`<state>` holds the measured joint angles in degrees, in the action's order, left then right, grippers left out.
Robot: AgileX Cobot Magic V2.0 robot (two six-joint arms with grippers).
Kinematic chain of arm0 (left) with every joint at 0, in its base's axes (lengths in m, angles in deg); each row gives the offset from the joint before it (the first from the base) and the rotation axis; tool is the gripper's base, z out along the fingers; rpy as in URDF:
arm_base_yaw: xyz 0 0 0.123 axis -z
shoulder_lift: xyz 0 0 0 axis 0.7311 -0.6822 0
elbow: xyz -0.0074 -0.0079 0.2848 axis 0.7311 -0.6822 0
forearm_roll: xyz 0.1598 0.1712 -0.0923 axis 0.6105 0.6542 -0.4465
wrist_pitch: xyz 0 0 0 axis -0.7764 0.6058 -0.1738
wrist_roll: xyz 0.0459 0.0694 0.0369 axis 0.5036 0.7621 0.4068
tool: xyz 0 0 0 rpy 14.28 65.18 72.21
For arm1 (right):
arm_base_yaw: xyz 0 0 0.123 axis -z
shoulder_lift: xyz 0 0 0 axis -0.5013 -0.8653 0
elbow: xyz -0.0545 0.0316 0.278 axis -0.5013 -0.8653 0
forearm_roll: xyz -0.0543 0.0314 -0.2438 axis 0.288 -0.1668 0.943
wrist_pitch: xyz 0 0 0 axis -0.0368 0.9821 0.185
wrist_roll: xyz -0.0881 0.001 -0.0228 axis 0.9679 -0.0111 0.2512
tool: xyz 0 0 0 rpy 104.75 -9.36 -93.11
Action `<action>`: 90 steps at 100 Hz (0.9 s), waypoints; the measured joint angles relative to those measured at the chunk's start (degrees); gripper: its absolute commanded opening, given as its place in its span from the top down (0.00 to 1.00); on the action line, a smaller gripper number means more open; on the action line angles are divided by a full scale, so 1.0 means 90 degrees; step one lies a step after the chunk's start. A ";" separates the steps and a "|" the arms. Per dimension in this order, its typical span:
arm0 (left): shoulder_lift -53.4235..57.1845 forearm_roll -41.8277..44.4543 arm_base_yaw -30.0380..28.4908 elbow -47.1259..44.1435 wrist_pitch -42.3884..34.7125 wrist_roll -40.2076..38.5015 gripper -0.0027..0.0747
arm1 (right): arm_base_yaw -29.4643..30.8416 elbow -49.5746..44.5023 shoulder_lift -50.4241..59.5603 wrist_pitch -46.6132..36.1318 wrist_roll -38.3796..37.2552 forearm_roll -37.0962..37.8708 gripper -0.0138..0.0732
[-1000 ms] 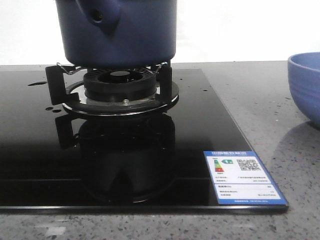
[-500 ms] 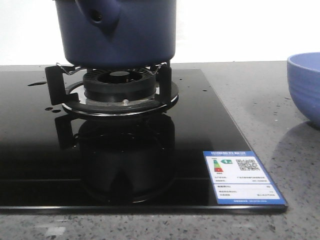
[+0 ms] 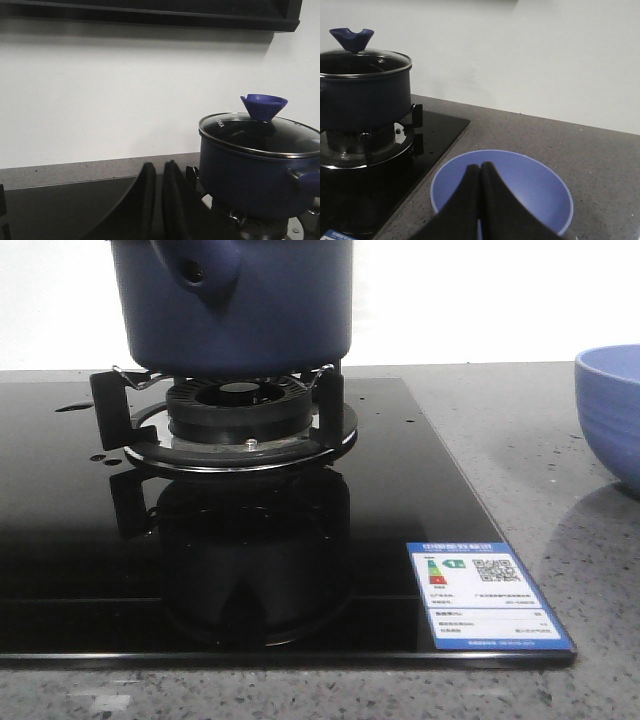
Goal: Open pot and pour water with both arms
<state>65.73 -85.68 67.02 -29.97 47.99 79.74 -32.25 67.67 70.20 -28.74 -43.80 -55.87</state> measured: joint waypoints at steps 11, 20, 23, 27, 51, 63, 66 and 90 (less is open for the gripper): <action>0.0000 0.0000 0.0000 -0.0009 0.0000 0.0000 0.99 | 0.0000 0.0000 0.0000 0.0000 0.0000 0.0000 0.92; 0.0000 0.0000 0.0000 -0.0009 0.0000 0.0000 0.99 | 0.0000 0.0000 0.0000 0.0000 0.0000 0.0000 0.92; 0.0000 -0.0011 0.0000 -0.0009 0.0000 0.0000 0.99 | 0.0000 0.0000 0.0000 0.0000 0.0000 0.0000 0.92; 0.0000 -0.0011 0.0000 -0.0009 0.0000 0.0000 0.99 | 0.0000 0.0000 0.0000 0.0000 0.0000 0.0000 0.92; 0.0000 0.0034 0.0000 -0.0009 0.0000 0.0000 0.99 | 0.0000 0.0000 0.0000 0.0000 0.0005 0.0000 0.92; 0.0000 0.1032 0.0000 -0.0009 -0.0009 0.0000 0.99 | 0.0000 0.0000 0.0000 0.0000 0.0005 0.0000 0.92; 0.0000 0.1460 0.0000 -0.0009 -0.0009 0.0000 0.99 | 0.0000 0.0000 0.0000 0.0000 0.0005 0.0000 0.92; 0.0000 0.7410 0.0000 -0.0260 -0.0024 -0.5235 0.99 | 0.0000 0.0000 0.0000 0.0000 0.0005 -0.0004 0.92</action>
<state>65.73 -18.99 67.02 -32.31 47.77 32.63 -32.25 67.67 70.20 -28.74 -43.76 -55.91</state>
